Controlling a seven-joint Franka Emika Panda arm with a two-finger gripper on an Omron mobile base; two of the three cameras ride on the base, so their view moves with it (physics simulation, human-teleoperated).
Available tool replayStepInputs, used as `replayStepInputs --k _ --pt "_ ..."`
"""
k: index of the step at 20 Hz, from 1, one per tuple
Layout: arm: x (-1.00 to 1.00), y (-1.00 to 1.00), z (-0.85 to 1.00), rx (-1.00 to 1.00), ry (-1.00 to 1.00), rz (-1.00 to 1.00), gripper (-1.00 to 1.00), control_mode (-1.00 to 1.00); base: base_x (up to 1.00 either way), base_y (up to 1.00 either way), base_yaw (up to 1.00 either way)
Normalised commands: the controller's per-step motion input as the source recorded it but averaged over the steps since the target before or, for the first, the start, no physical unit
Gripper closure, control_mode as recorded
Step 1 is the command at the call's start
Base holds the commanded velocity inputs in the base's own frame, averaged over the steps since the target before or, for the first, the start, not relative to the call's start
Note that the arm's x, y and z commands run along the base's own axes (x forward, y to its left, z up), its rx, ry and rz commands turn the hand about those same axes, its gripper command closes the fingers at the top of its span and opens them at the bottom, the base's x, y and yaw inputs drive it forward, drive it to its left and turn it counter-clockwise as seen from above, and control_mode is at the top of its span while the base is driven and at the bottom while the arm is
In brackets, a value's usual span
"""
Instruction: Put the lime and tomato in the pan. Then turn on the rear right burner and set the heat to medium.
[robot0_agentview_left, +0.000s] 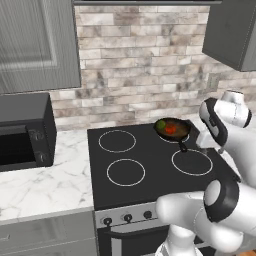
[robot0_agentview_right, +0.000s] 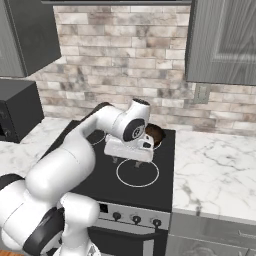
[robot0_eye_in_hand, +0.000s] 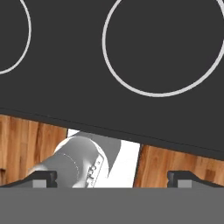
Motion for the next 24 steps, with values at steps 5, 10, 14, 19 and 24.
replayStepInputs --k 5,10,14,19,24 --pt "-0.35 -0.04 -0.25 0.00 -0.01 0.08 -1.00 -1.00 0.00 0.00 0.00" --pt "-0.15 -0.02 -0.01 -0.04 0.00 0.09 -1.00 -1.00 0.00 0.00 0.00" --pt "-0.18 -0.28 -0.02 -0.01 -0.03 0.11 -1.00 -1.00 0.00 0.00 0.00" --pt "-0.18 -0.42 -0.14 0.00 -0.19 0.13 -1.00 -1.00 0.00 0.00 0.00" --pt "-0.13 -0.24 -0.20 0.00 -0.45 0.13 -1.00 -1.00 0.00 0.00 0.00"
